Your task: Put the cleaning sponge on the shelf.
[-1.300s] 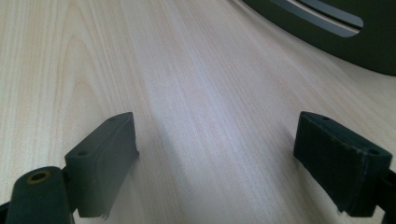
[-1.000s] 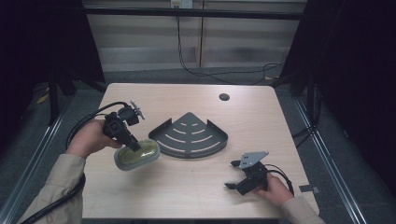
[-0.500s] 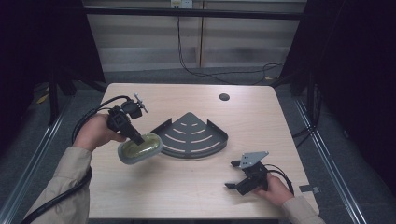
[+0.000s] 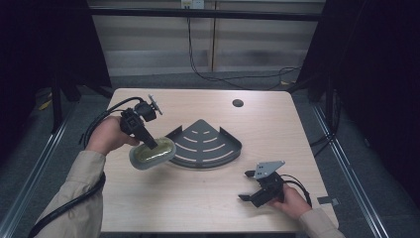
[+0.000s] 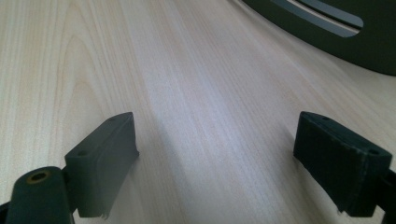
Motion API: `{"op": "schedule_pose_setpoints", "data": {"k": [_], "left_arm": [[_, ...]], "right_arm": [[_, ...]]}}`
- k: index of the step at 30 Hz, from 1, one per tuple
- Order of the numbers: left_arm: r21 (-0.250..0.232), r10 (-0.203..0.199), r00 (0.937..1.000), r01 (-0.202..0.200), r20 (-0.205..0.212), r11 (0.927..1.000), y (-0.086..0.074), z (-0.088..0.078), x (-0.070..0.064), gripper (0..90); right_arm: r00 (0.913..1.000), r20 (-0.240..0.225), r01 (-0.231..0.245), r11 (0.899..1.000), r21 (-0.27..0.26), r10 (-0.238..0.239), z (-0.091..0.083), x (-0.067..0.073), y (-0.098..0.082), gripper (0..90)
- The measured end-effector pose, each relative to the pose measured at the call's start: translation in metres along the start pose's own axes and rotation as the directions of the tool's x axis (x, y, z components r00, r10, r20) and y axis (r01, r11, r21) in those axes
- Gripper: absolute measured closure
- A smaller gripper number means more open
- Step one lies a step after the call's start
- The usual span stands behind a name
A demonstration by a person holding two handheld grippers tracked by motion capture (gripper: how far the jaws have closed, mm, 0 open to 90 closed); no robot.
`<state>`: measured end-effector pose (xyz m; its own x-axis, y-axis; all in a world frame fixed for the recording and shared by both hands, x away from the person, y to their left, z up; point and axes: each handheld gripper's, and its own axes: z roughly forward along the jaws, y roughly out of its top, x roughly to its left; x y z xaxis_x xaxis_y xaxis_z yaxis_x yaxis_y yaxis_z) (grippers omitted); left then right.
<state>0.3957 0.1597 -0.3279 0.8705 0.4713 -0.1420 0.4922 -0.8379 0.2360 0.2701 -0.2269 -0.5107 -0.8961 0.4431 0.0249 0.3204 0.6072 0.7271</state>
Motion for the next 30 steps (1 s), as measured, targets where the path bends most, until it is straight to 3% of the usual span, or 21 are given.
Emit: {"op": "schedule_pose_setpoints", "data": {"k": [6,30], "left_arm": [[0.003,0.016,0.9999,-0.016,-0.002,0.9999,0.009,0.0,0.001,71.2],[-0.008,-0.007,0.9993,0.007,-0.037,0.9999,0.034,0.009,0.008,71.1]], "right_arm": [[1.0,0.0,0.001,1.0,0.0,-0.001,0.0,0.0,0.0,12.6],[1.0,-0.001,-0.001,1.0,-0.001,0.001,0.0,0.0,0.0,12.6]]}}
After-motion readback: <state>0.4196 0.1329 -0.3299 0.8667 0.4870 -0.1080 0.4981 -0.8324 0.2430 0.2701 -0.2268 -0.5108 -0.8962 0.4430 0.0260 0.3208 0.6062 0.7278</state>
